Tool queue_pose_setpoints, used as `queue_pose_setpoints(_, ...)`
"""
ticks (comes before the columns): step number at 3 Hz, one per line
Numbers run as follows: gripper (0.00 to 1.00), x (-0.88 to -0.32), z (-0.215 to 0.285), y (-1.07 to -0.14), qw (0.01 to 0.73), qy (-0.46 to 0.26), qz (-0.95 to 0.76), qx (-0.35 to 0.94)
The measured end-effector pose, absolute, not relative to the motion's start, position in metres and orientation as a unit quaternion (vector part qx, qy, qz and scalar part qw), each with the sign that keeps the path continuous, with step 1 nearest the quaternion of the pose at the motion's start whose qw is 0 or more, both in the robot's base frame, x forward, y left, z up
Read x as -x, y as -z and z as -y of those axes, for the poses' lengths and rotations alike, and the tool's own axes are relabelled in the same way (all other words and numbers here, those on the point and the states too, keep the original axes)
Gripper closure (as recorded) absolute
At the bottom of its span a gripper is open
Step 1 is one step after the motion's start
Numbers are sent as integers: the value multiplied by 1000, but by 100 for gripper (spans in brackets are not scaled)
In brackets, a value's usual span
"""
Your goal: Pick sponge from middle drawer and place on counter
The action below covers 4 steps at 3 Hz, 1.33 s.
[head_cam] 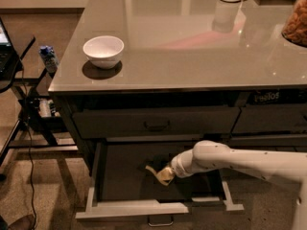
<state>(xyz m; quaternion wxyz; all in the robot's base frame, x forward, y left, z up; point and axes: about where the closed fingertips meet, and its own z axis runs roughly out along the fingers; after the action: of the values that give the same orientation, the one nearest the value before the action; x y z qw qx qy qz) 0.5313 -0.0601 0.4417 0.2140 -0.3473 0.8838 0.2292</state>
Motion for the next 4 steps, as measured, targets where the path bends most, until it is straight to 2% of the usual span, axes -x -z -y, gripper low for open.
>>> queue_pose_setpoints(1,100,-525,81,-473,222,-212,-885,350)
queue_pose_setpoints(2,100,-519,108,-544,229,-173,-885,367)
queue_pose_setpoints(4,100,-518,106,-554,231,-172,-881,376)
